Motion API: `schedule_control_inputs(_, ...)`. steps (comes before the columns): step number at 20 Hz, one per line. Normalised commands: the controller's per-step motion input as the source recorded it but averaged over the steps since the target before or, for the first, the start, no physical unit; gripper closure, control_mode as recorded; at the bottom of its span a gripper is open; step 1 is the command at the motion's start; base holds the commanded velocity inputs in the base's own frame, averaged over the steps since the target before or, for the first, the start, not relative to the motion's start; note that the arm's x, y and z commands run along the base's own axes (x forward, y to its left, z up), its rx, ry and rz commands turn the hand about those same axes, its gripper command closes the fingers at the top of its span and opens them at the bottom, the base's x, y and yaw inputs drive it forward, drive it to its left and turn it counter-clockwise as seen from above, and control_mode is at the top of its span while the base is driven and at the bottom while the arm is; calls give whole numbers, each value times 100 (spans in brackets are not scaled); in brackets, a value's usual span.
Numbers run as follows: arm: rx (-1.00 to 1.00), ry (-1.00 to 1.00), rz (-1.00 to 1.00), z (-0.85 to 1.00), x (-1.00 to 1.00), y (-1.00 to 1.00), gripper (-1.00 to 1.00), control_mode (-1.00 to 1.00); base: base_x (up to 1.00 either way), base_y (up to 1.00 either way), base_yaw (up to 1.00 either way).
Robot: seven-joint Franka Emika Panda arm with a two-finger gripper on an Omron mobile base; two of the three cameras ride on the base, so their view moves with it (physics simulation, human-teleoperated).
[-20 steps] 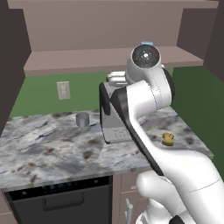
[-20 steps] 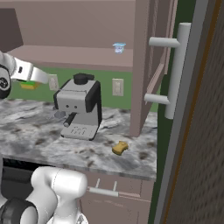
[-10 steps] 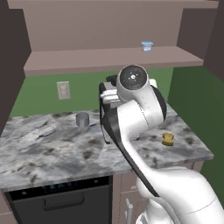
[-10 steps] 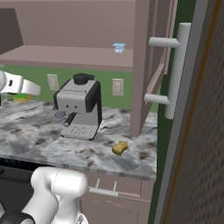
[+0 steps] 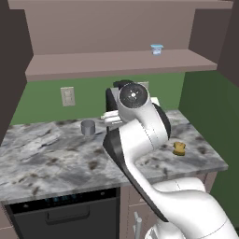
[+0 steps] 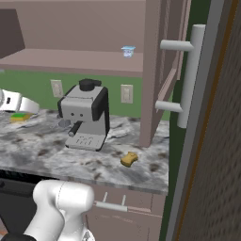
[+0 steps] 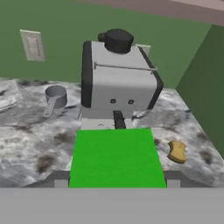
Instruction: Pick the sponge and sponge from the cabinet and place them on the counter.
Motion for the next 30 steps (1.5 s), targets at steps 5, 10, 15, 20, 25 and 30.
schedule_control_inputs(5, 0, 9, 5, -38, 0, 21, 100, -100, 0, 0, 0)
schedule_control_inputs(10, 0, 10, 5, -36, 7, 18, 100, -100, 0, 0, 0)
schedule_control_inputs(15, -7, 9, 5, -37, 14, 7, 100, -100, 0, 0, 0)
schedule_control_inputs(20, -12, 3, 2, -23, 14, 0, 100, -100, 0, 0, 0)
schedule_control_inputs(25, -9, -2, 0, -21, 21, 0, 100, -100, 0, 0, 0)
schedule_control_inputs(30, -3, -1, 0, -42, 25, -1, 100, -100, 0, 0, 0)
